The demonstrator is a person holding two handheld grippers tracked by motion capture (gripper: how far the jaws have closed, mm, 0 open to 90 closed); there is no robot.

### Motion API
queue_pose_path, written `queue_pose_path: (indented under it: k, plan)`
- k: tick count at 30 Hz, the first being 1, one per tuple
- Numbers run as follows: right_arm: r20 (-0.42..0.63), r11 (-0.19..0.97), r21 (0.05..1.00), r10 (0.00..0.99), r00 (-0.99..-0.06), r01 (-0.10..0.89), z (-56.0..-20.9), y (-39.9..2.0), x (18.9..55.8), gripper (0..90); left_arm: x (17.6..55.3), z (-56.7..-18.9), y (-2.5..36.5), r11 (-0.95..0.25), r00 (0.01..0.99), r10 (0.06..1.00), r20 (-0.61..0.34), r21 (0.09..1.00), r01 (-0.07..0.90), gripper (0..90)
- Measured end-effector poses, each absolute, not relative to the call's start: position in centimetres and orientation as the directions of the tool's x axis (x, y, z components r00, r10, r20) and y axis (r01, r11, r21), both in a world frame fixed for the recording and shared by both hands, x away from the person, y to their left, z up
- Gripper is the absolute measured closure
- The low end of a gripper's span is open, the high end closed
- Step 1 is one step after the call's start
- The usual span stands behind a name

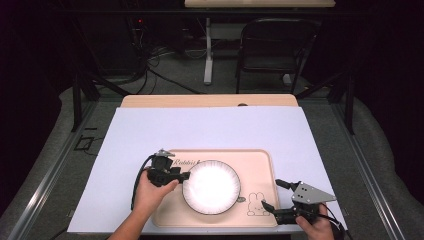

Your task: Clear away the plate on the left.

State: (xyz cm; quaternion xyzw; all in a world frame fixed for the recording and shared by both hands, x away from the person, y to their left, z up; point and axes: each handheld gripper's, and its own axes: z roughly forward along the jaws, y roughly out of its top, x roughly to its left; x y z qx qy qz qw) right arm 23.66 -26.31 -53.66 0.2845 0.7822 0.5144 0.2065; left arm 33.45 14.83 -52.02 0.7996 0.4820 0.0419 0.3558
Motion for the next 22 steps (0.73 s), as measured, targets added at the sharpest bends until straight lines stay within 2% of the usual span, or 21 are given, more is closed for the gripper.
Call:
queue_pose_path:
  k: [9, 22]
  plan:
    - [-0.031, 0.309, 0.922, 0.658, -0.752, 0.232, -53.7, -26.3, 23.7, 15.3, 31.1, -51.8, 17.0, -0.256, 0.547, 0.808, -0.220, 0.705, 0.661, 47.1]
    - [-0.030, 0.309, 0.922, 0.658, -0.752, 0.233, -53.7, -26.3, 23.7, 15.3, 29.9, -53.0, 20.1, -0.151, 0.477, 0.836, -0.272, 0.722, 0.676, 45.3]
